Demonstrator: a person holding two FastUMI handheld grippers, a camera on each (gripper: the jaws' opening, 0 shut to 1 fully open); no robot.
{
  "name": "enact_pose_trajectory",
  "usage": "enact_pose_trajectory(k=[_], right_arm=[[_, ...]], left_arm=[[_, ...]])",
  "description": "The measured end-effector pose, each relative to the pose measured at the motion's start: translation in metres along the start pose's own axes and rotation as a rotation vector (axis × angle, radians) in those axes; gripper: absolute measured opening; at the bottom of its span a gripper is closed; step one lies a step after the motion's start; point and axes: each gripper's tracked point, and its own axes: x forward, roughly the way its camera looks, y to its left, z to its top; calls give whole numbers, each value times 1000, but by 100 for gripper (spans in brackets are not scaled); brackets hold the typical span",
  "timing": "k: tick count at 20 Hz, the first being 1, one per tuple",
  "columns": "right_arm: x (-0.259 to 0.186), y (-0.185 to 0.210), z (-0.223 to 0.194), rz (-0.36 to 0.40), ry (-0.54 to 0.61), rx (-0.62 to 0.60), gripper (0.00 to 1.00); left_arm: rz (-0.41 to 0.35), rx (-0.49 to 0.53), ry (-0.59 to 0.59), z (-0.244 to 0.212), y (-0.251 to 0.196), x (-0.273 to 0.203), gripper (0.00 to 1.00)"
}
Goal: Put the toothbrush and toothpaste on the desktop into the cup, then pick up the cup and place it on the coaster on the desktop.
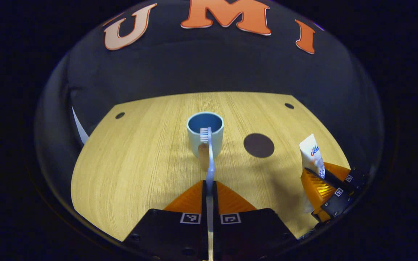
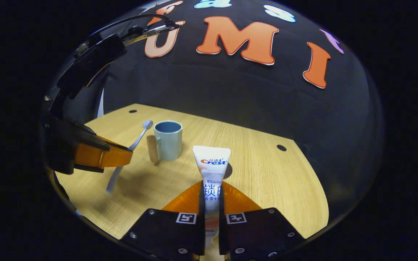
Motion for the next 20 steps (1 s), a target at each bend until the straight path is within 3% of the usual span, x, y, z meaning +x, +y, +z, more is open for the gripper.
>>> enact_pose_trajectory(k=[5,10,13,20], right_arm=[[-14,-5,29,-51,-136,-15,15],[-7,-14,66,-73,-256,-20,15],[-1,-19,68,-97,-274,-47,15],[17,-38,83,-127,-334,-8,15]], left_arm=[[-14,-36,-224,63,31,0,5],[-5,-23,-451,114,30,-6,5],[36,20,-544,136,31,-13,5],[-19,37,-656,175,16,42,5]])
